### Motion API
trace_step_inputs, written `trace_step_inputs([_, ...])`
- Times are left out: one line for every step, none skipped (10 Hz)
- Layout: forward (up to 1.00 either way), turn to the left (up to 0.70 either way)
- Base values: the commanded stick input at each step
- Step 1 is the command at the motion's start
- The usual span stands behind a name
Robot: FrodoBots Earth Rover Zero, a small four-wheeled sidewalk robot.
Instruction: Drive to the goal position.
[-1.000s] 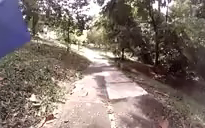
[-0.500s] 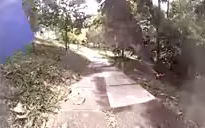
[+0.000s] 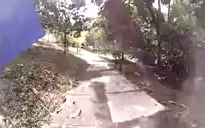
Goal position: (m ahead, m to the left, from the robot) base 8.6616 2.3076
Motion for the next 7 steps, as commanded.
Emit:
trace_step_inputs([0.5,0.5])
trace_step_inputs([0.5,0.5])
trace_step_inputs([0.5,0.24])
trace_step_inputs([0.5,0.0])
trace_step_inputs([0.5,0.0])
trace_step_inputs([0.5,0.0])
trace_step_inputs([0.5,0.0])
